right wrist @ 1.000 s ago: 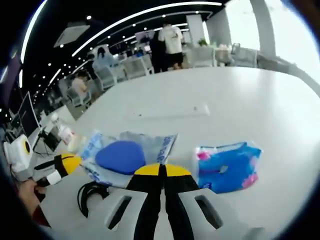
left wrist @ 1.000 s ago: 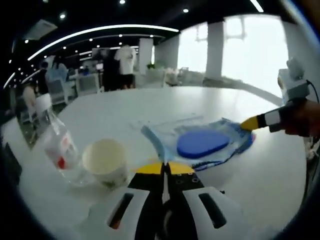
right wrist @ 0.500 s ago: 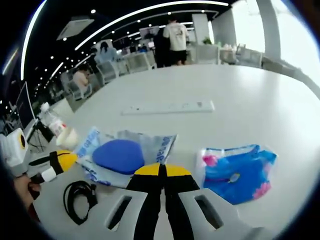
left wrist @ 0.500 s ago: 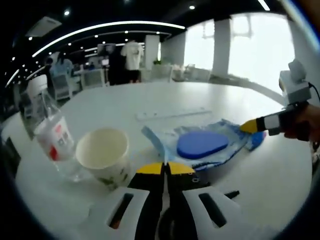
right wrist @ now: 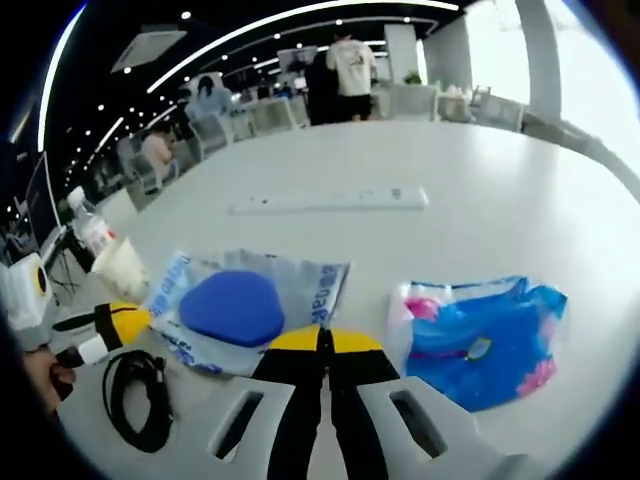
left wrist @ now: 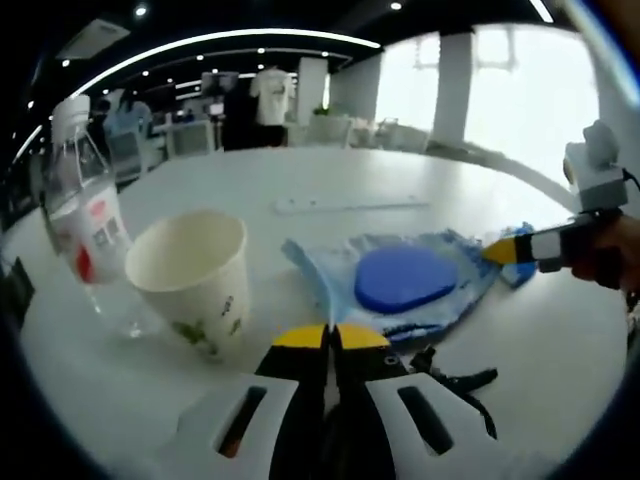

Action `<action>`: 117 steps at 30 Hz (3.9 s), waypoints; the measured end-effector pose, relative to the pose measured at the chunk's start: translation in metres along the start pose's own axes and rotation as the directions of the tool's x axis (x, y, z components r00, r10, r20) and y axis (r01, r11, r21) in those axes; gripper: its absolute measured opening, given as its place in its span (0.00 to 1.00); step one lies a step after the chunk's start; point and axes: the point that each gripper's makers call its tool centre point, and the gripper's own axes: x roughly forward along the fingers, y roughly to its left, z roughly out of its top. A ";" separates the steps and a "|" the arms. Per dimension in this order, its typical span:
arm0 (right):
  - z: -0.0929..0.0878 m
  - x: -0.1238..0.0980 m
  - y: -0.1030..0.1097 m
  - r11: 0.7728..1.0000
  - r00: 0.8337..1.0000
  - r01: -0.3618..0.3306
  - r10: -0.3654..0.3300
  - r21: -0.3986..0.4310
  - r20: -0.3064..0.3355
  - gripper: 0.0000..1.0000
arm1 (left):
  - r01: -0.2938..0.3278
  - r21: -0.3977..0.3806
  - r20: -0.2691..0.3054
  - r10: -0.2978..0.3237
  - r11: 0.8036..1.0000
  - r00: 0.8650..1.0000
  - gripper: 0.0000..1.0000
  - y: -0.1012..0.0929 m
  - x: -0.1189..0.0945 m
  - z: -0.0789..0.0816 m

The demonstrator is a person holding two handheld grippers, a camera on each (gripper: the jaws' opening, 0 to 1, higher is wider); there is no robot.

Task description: Arrange the tabletop items into an orderly group along one side of the table until the central work area is clear of visible clutter.

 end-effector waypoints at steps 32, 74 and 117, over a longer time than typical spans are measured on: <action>0.024 -0.025 0.033 0.997 0.994 -0.065 0.067 -0.034 0.087 0.46 | -0.055 -0.015 0.041 0.056 0.998 0.998 0.32 0.006 -0.026 0.022; -0.024 -0.053 0.153 0.884 0.907 -0.418 0.419 -0.209 -0.041 0.96 | 0.039 0.096 0.151 -0.053 0.995 0.987 1.00 -0.001 -0.184 0.056; -0.061 -0.015 0.150 0.833 0.928 -0.371 0.321 -0.411 -0.187 0.15 | -0.099 0.112 0.128 0.085 0.989 0.988 0.95 0.045 -0.214 0.020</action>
